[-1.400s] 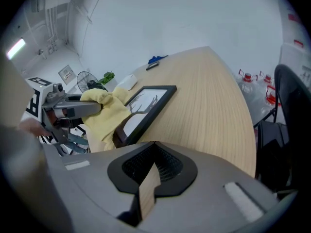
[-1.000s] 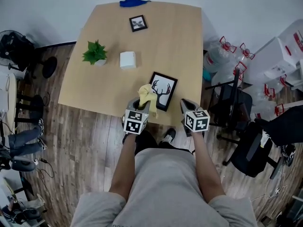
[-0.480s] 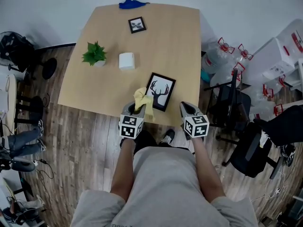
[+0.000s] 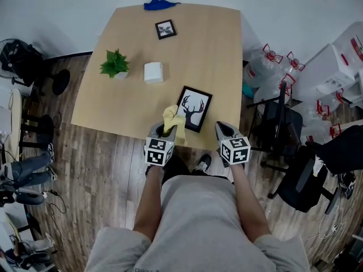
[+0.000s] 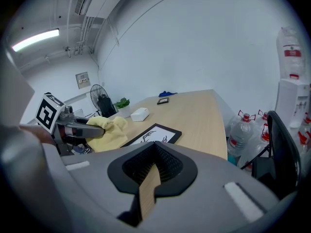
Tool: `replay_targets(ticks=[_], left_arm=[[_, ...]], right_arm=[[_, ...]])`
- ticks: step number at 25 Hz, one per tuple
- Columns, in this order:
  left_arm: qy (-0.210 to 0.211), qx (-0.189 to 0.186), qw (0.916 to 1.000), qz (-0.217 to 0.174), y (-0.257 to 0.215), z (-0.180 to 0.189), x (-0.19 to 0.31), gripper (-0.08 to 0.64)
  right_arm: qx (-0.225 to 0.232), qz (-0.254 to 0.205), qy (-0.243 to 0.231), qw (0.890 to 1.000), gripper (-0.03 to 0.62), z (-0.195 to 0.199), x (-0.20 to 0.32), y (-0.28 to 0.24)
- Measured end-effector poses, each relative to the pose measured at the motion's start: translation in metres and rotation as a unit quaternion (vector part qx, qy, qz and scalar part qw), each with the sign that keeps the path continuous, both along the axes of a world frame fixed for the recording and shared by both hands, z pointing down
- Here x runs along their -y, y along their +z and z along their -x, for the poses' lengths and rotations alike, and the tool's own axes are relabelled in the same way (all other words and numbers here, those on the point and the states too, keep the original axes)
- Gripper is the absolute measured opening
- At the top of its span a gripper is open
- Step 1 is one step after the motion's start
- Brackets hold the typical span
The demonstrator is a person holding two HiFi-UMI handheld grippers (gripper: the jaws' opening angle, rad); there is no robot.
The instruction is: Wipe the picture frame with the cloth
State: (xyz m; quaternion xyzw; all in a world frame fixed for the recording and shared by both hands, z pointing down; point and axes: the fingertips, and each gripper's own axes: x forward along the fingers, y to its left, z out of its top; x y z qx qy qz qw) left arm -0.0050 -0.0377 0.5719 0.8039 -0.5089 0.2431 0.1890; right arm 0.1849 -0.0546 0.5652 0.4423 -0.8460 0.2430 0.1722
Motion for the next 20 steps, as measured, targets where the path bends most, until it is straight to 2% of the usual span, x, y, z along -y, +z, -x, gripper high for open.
replay_targets(ticks=[20], left_arm=[[0.009, 0.000, 0.9999, 0.008, 0.0033, -0.0028, -0.0051, 0.147]], right_arm=[[0.015, -0.001, -0.003, 1.000, 0.002, 0.0025, -0.0054, -0.0006]])
